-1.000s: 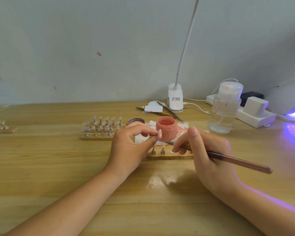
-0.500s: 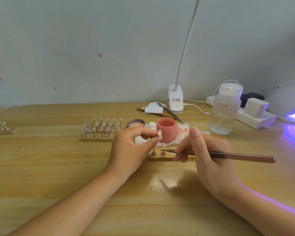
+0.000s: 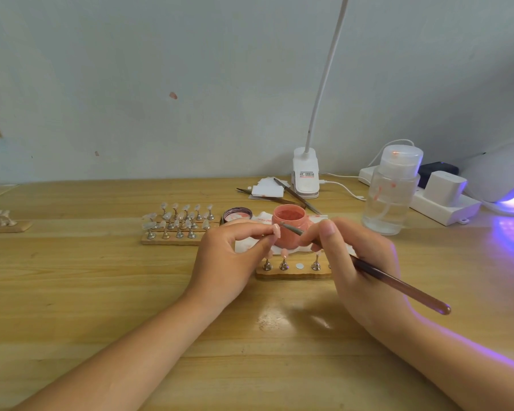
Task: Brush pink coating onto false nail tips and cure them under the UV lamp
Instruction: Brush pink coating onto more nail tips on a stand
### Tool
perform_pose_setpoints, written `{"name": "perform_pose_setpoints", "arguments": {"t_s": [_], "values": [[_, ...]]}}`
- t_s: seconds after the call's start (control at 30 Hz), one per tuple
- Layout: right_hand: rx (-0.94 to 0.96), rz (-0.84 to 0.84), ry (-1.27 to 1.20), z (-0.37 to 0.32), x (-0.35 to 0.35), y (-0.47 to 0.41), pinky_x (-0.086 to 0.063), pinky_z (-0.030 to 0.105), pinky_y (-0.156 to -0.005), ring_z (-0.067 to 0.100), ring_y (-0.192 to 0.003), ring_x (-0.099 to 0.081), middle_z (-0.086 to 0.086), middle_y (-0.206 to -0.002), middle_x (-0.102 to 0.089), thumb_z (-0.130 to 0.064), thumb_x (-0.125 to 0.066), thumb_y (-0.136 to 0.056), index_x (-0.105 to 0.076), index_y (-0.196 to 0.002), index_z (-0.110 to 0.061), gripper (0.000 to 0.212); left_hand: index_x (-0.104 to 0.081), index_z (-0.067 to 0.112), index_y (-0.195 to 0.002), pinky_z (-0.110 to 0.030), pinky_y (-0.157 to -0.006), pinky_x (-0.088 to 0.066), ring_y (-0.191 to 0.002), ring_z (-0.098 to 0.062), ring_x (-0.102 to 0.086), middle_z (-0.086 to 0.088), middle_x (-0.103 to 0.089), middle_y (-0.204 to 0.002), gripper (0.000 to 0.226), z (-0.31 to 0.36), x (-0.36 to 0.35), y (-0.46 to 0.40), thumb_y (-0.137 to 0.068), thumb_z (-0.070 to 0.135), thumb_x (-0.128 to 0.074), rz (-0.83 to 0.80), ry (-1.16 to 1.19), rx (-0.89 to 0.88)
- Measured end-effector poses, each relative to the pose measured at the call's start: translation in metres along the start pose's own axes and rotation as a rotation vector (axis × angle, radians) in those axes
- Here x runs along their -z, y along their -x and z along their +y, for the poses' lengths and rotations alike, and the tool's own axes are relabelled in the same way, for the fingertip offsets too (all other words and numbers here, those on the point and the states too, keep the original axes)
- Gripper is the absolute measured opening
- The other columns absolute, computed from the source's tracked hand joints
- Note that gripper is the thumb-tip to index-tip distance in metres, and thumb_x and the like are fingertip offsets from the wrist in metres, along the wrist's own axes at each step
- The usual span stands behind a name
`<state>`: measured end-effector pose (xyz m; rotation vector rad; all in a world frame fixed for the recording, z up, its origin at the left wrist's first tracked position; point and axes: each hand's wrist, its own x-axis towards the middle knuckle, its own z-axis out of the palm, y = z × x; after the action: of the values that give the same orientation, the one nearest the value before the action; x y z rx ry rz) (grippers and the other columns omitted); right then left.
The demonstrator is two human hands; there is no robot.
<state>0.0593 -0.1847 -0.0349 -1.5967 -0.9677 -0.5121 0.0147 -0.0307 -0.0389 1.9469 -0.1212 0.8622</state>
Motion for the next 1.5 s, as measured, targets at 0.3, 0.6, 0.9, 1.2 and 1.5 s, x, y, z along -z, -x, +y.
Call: {"name": "perform_pose_setpoints", "arguments": {"t_s": [0.3, 0.6, 0.9, 1.2, 1.5], "values": [[0.017, -0.011, -0.055, 0.002, 0.002, 0.000, -0.044, 0.015, -0.060, 0.002, -0.063, -0.060, -0.011, -0.062, -0.061, -0.032, -0.038, -0.094, -0.063, -0.063, -0.009, 0.046, -0.071, 0.026, -0.076, -0.004, -0.080, -0.037, -0.080, 0.005, -0.058, 0.013, -0.063, -0.063, 0.022, -0.001, 0.000, 0.000, -0.075, 0.004, -0.070, 0.015, -0.051, -0.012], [-0.010, -0.005, -0.115, 0.004, 0.002, 0.000, -0.048, 0.029, -0.052, 0.009, -0.054, -0.059, -0.002, -0.057, -0.062, -0.047, -0.034, -0.094, -0.063, -0.064, -0.007, 0.058, -0.070, 0.026, -0.075, -0.004, -0.078, -0.039, -0.078, 0.007, -0.059, 0.020, -0.062, -0.059, 0.027, -0.001, 0.000, 0.001, -0.074, 0.000, -0.070, 0.042, -0.072, -0.001], [-0.050, 0.077, -0.124, 0.003, 0.005, -0.003, -0.047, 0.014, -0.062, 0.004, -0.062, -0.064, -0.012, -0.070, -0.068, -0.041, -0.037, -0.094, -0.059, -0.081, -0.027, 0.029, -0.071, 0.022, -0.080, -0.006, -0.079, -0.040, -0.086, 0.004, -0.062, 0.018, -0.069, -0.077, 0.021, 0.006, 0.000, 0.003, -0.073, 0.003, -0.072, -0.006, -0.031, -0.092], [0.024, -0.180, 0.121, 0.005, 0.001, -0.003, -0.047, 0.033, -0.088, -0.003, -0.095, -0.060, -0.012, -0.104, -0.065, -0.030, -0.078, -0.066, -0.052, -0.099, -0.027, 0.042, -0.070, 0.024, -0.079, -0.007, -0.077, -0.040, -0.080, 0.003, -0.061, 0.013, -0.066, -0.079, 0.012, 0.010, -0.001, 0.004, -0.070, 0.016, -0.068, -0.077, 0.015, -0.107], [0.069, -0.137, 0.126, 0.009, 0.001, -0.004, -0.050, 0.037, -0.086, 0.003, -0.092, -0.063, -0.009, -0.094, -0.068, -0.021, -0.078, -0.071, -0.051, -0.095, -0.030, 0.038, -0.069, 0.027, -0.079, -0.008, -0.077, -0.041, -0.082, 0.003, -0.062, 0.020, -0.068, -0.076, 0.023, 0.006, 0.000, 0.004, -0.071, 0.006, -0.071, -0.090, -0.005, -0.126]]}}
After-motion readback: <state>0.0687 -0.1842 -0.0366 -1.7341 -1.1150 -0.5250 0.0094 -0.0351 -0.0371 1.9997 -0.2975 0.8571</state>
